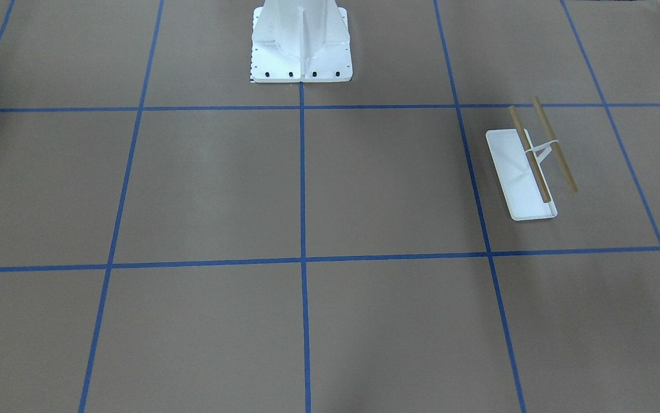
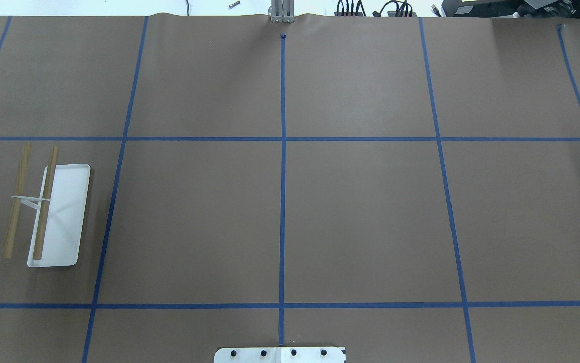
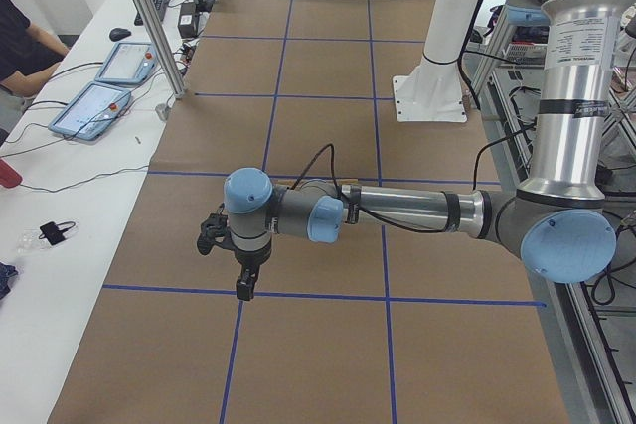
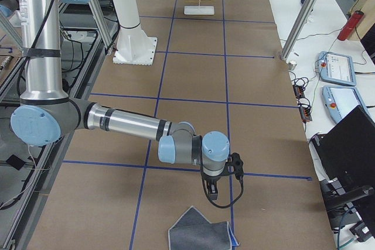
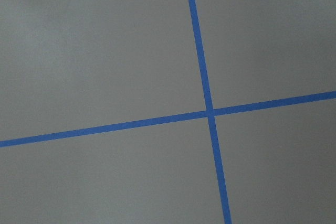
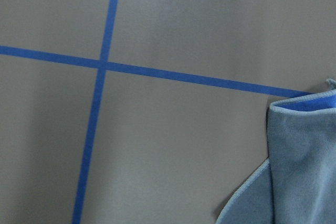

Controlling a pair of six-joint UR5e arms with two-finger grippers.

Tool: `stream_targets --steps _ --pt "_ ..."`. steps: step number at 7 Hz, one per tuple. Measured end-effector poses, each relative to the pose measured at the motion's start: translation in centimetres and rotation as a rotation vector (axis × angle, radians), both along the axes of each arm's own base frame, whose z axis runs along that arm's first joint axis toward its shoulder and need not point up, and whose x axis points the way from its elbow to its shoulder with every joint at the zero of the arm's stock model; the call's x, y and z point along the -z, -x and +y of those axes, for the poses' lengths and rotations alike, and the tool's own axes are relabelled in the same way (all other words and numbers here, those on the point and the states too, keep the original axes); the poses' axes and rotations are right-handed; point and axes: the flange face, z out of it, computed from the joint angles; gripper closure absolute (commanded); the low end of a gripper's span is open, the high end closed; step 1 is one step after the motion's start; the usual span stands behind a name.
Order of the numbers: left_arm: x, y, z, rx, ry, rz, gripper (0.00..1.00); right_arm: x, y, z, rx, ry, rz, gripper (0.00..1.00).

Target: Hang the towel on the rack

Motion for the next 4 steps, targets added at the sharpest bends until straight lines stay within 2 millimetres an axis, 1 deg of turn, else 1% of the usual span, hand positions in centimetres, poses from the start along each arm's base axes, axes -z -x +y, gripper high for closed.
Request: stream_targets --steps 1,2,3,4 --pt "-0.1 0.0 0.1 0.0 0.0 0.001 0.02 -4.0 -0.2 -0.7 0.008 -0.029 0.024 0.0" --pt "0.1 0.0 0.1 0.0 -0.004 0.003 0.02 -7.3 -0.5 -2.0 0.022 -0.041 0.07 0.0" --pt "0.3 0.0 0.0 0.0 -0.009 0.004 0.02 -9.5 -0.8 -3.4 0.042 -0.037 0.118 0.0" --pt "0.5 0.0 0.0 0.0 -0.014 0.004 0.02 -10.8 -0.9 -4.4 0.056 -0.025 0.141 0.0"
